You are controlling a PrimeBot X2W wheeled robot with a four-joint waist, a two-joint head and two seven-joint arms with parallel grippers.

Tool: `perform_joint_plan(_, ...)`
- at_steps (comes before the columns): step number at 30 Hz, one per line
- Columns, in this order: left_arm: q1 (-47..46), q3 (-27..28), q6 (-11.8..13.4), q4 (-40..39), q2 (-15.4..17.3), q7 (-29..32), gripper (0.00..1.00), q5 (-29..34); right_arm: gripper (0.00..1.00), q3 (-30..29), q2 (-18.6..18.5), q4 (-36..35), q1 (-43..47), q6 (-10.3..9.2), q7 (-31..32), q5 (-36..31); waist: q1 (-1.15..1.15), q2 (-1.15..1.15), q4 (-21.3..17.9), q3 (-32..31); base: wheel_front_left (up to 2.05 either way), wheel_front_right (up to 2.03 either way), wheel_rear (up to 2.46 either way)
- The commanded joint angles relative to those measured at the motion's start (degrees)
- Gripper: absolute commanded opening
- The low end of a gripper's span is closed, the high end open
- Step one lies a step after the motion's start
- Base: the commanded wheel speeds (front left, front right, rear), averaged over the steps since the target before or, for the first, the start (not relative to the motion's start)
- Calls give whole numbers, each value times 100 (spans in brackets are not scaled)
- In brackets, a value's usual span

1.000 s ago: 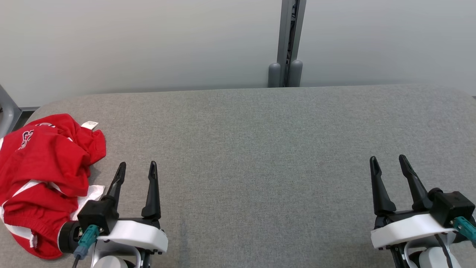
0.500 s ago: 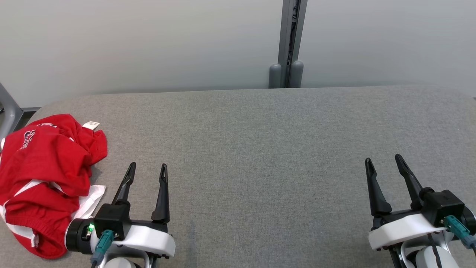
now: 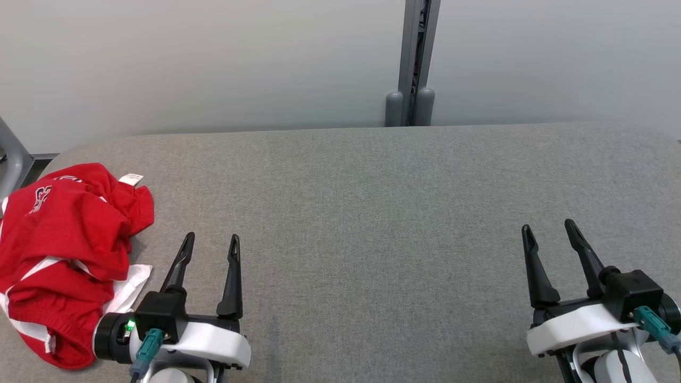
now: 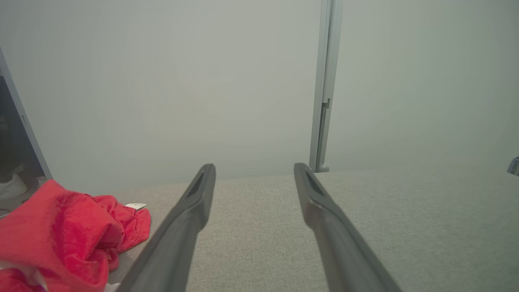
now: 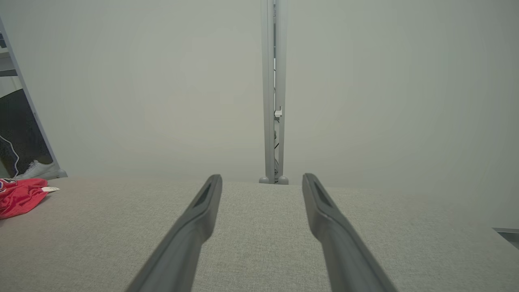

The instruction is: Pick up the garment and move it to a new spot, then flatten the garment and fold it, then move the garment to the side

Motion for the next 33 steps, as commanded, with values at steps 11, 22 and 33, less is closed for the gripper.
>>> perform_joint_plan(11, 17, 5, 34, 22, 26, -15, 100, -42, 100, -6, -52, 23, 2, 13, -53, 39, 0, 0, -10, -11, 0, 0, 0)
perform_joint_plan(22, 6, -6, 42, 49, 26, -15, 100, -64, 100, -5, -53, 53, -29, 13, -53, 65, 0, 0, -1, -17, 0, 0, 0)
perform_joint_plan(33, 35, 4, 32, 67, 26, -15, 100, -90, 100, 28, -53, 56, -2, 13, -53, 118, 0, 0, 50, -66, 0, 0, 0)
